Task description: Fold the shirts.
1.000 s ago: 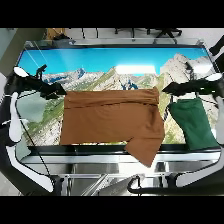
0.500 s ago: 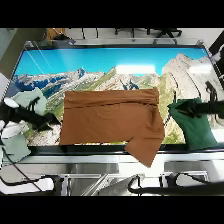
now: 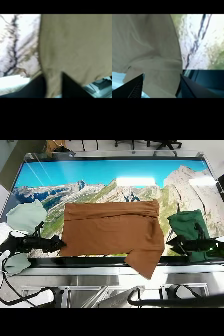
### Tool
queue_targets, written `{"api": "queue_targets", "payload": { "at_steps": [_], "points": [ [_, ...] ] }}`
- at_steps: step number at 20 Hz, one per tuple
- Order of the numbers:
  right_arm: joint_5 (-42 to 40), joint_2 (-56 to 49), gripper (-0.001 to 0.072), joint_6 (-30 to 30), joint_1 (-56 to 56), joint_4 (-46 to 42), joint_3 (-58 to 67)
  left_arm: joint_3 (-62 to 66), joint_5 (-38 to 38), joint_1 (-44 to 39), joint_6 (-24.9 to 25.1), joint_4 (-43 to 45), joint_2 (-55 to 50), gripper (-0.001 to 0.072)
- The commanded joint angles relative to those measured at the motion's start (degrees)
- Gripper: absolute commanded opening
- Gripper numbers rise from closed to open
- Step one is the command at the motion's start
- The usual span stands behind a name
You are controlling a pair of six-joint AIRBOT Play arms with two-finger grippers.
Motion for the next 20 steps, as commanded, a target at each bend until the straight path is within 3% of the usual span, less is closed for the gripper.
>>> {"api": "queue_targets", "payload": {
  "at_steps": [1,6,8,11,12,13,14,16,18,20],
  "points": [
    [-0.81,0.24,0.0517,0.42,-0.07,-0.15,-4.74,-0.74,-0.79,-0.79,1.97,-4.15,0.31,0.0015],
    [-4.44,0.11,0.0513,0.35,3.63,0.92,-9.92,-0.72,-0.48,-3.06,1.95,-5.18,0.31,0.0014],
    [-7.02,-0.72,0.0452,0.35,6.84,1.49,-11.85,-0.74,0.07,-3.04,1.92,-5.22,0.31,0.0015],
    [-8.2,-4.22,0.0449,-1.9,10.32,4.74,-12.13,-0.72,-0.2,-3.04,1.92,-5.25,0.31,0.0014],
    [-7.93,-5.29,0.0376,-4.46,10.43,7.63,-12.04,-0.72,-0.42,-3.04,1.9,-5.25,0.31,0.0014],
    [-7.34,-6.05,0.0218,-6.71,10.25,10.47,-11.72,-0.72,-0.83,-2.97,1.9,-5.18,0.35,0.0014],
    [-6.56,-6.16,0.0106,-7.41,10.16,11.72,-11.04,-0.72,-1.31,-2.73,1.68,-5.16,0.55,0.0014],
    [-4.28,-5.01,0.0025,-6.6,10.1,11.32,-8.5,-0.72,-1.46,-0.96,-0.66,-4.17,2.21,0.0012],
    [-4.11,-1.7,0.0028,-0.13,10.1,7.48,-6.32,-0.72,-0.66,2.14,-6.49,1.25,5.4,0.0011],
    [-4.07,3.89,0.0027,7.13,10.1,1.03,-5.75,-0.74,-0.94,5.27,-12.74,11.98,9.64,0.0011]
  ]
}}
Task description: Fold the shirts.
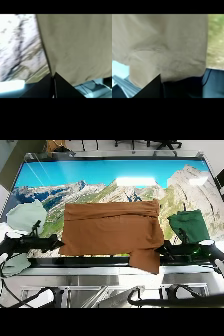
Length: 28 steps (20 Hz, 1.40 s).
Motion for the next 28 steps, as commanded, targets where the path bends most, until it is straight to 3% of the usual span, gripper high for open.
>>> {"api": "queue_targets", "payload": {
  "at_steps": [1,3,5,7,10,13,17,22,26,27,28],
  "points": [
    [1.6,7.72,0.0027,11.65,0.15,-9.86,1.57,-0.02,-0.5,5.18,-9.75,15.32,6.45,0.0011],
    [3.67,12.59,0.0027,16.35,0.17,-17.7,1.57,-0.02,-1.55,8.39,-9.88,15.93,9.68,0.0011],
    [4.79,16.35,0.0027,15.74,0.24,-17.57,1.57,-0.02,-2.25,9.4,-9.46,14.58,11.52,0.0012],
    [2.47,20.13,0.0027,10.8,0.26,-11.72,2.01,0.0,-2.82,8.74,-9.42,14.69,12.48,0.0012],
    [-2.86,19.8,0.0027,-1.46,0.44,2.69,5.38,2.67,-3.02,4.79,-9.42,14.32,11.19,0.0012],
    [-7.98,11.63,0.0027,-11.8,3.17,16.63,10.78,11.15,-3.1,-1.07,-9.73,11.74,6.47,0.0012],
    [-15.72,-4.52,0.0027,-18.47,11.67,18.27,20.22,24.41,-1.7,-4.44,-13.11,11.76,-2.73,0.0012],
    [-21.18,-22.67,0.0027,-20.68,17.53,18.27,30.82,34.21,2.54,-7.3,-13.09,11.56,-16.06,0.0014],
    [-21.86,-28.81,0.0032,-21.33,17.77,18.32,34.25,43.08,2.21,-10.67,-13.09,11.72,-26.01,0.0016],
    [-21.73,-29.09,0.0041,-21.88,17.75,18.21,34.25,44.94,0.96,-11.1,-13.11,11.72,-27.8,0.0017],
    [-21.57,-29.07,0.0158,-22.36,17.66,18.18,34.25,46.42,-0.37,-11.37,-13.09,11.78,-29.09,0.0024]
  ]
}}
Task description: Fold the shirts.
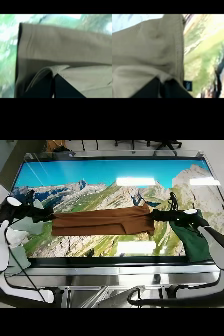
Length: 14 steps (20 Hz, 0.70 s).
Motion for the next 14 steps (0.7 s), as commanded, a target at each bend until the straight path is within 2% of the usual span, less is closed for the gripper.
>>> {"api": "queue_targets", "payload": {
  "at_steps": [1,2,5,6,10,14],
  "points": [
    [0.0,-2.27,0.0298,-1.57,-0.07,0.04,1.49,6.84,-3.72,-1.57,-0.09,-0.02,-6.56,0.0312],
    [2.25,-1.46,0.0348,-1.55,-1.16,-1.25,1.9,8.39,-5.38,-1.57,-0.83,0.0,-7.3,0.0701],
    [8.0,0.94,0.058,0.61,-6.27,-7.85,2.99,12.94,-9.05,-0.2,-2.56,0.26,-7.72,0.0694],
    [9.31,0.96,0.0622,2.21,-7.91,-9.11,2.99,14.4,-10.36,0.42,-3.21,0.44,-7.67,0.0694],
    [12.85,-1.7,0.0637,2.73,-8.61,-8.39,2.93,18.78,-17.2,2.21,-4.59,0.26,-7.65,0.0694],
    [12.48,-5.64,0.0635,2.29,-3.93,-6.25,2.93,20.52,-18.51,0.74,-4.66,-0.2,-7.61,0.0694]
  ]
}}
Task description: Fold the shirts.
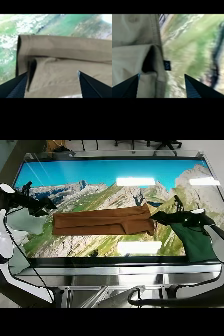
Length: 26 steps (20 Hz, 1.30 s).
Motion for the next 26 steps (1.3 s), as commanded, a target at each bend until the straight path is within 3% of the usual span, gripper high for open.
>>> {"api": "queue_targets", "payload": {
  "at_steps": [1,3,5,6,7,8,11,15,21,26],
  "points": [
    [-0.07,-3.65,0.0634,0.2,3.67,0.92,0.0,1.97,-2.29,-1.46,-0.5,-0.39,-0.07,0.0694],
    [-1.18,-5.62,0.0619,0.2,5.92,1.68,0.02,2.62,-2.23,-3.52,-0.48,-0.39,-0.07,0.0693],
    [-1.16,-6.56,0.0244,-0.61,7.41,3.23,0.13,3.5,-2.16,-6.19,-0.46,-0.39,-0.07,0.0655],
    [-0.83,-6.54,0.0138,-1.88,7.69,4.5,0.28,3.87,-1.92,-7.65,-0.42,-0.37,-0.07,0.0479],
    [0.04,-6.23,0.0026,-2.82,7.91,5.79,0.92,4.13,-1.33,-9.14,-0.37,-0.37,-0.07,0.0241],
    [0.79,-5.49,0.0027,-2.8,7.93,5.81,2.01,4.11,-0.59,-10.78,-0.33,-0.37,-0.07,0.001],
    [5.22,-0.7,0.0026,-0.37,7.15,4.5,6.36,3.93,1.49,-17.7,-0.37,-0.37,-0.13,0.0014],
    [11.65,8.48,0.0026,8.94,6.03,-4.7,14.19,3.96,6.67,-31.47,-0.52,-0.24,-2.16,0.0014],
    [23.85,17.62,0.0026,18.1,5.14,-13.11,24.0,6.86,18.47,-51.52,-5.49,-0.39,-14.32,0.0014],
    [27.69,19.45,0.0026,20.02,5.16,-16.46,25.18,20.87,17.7,-57.72,-9.05,-2.89,-25.16,0.0014]
  ]
}}
